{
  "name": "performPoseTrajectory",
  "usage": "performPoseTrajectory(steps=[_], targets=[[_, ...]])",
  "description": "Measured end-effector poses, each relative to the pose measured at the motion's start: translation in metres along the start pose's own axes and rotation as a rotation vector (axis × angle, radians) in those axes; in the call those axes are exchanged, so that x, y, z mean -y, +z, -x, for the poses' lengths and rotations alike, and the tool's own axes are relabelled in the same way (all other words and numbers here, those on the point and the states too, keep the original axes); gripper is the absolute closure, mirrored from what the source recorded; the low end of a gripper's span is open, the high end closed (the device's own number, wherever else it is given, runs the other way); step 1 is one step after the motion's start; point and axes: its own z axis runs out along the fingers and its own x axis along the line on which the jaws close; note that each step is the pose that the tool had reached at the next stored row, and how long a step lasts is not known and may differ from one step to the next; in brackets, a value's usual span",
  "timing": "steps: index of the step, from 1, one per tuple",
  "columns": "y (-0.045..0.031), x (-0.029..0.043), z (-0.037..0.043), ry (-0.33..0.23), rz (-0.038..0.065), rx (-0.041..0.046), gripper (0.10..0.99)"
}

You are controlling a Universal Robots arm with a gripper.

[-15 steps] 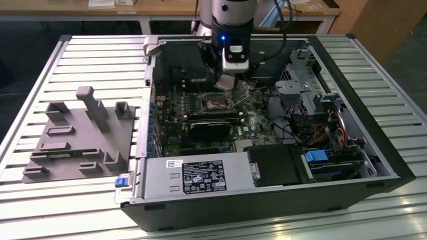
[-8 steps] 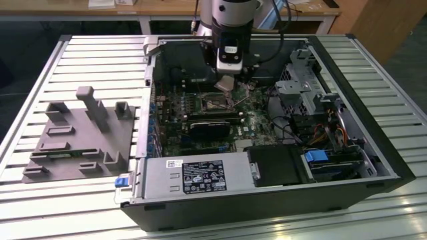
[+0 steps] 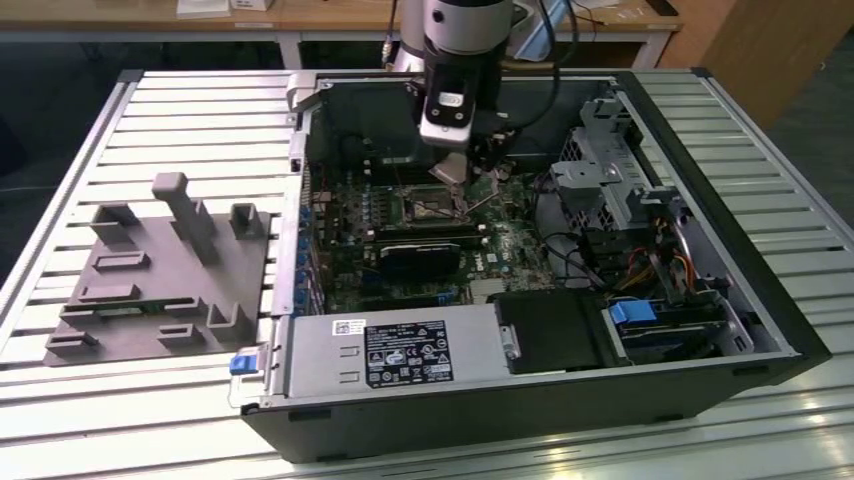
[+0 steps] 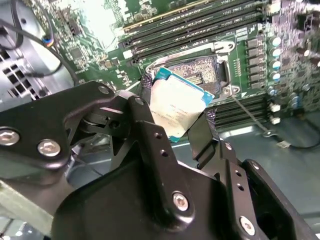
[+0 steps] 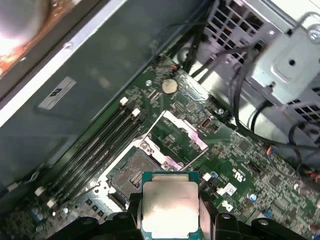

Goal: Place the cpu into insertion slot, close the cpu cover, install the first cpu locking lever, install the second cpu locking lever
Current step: 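Place the cpu into insertion slot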

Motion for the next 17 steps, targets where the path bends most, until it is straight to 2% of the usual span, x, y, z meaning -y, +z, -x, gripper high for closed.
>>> performPoseTrajectory(steps=[7,17], targets=[[0.0012,0.0001,0.0000,0.123,0.000,0.0128,0.549],[0.0019,0.0002,0.0000,0.245,0.000,0.0250,0.549]])
